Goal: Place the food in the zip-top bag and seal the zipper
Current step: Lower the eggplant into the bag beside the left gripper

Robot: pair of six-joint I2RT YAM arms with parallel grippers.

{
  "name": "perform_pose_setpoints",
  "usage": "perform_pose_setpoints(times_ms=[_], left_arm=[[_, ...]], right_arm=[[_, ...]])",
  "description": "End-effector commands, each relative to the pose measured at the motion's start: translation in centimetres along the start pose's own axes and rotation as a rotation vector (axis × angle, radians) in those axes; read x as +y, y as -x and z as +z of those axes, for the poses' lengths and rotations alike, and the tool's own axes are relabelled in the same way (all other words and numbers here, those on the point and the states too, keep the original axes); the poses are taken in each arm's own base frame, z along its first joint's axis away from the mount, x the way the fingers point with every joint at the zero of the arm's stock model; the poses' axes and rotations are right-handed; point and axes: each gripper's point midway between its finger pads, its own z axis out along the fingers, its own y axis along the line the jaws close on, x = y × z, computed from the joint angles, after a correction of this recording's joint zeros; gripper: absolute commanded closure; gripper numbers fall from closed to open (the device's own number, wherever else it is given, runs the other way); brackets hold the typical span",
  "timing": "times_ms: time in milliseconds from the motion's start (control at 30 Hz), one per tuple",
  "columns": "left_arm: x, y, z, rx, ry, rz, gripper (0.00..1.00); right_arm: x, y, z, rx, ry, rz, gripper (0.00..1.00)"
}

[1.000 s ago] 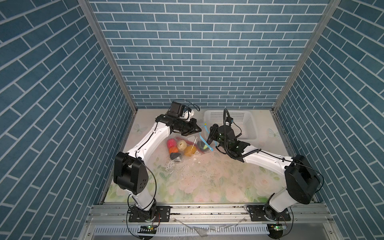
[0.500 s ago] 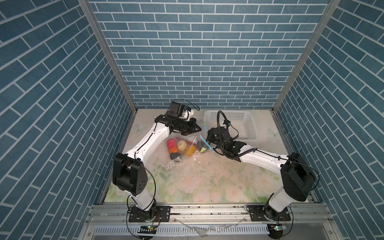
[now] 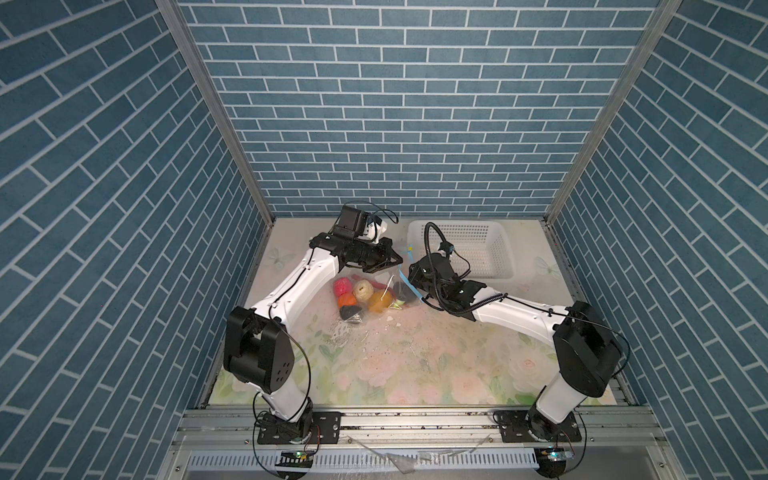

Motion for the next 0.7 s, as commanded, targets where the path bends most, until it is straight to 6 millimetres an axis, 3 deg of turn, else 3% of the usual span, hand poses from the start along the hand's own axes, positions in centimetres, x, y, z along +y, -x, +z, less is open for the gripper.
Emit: perform_pose_setpoints(times_ms=[0, 400, 667], left_arm=[[-0.7, 0.4, -0.7, -0.026, -0.025, 0.014, 1.00], [-0.4, 0.3, -0.5, -0.019, -0.019, 0.011, 1.00], [-0.4, 0.3, -0.6, -0.022, -0.016, 0.011, 1.00]], right_arm=[[1.3, 0.6, -0.4, 0.000, 0.015, 0.040, 0.49], [2.3, 0.8, -0.8, 0.019, 0.041, 0.039, 0.46], [2.1, 2.6, -3.1, -0.039, 0.038, 0.003, 0.47]])
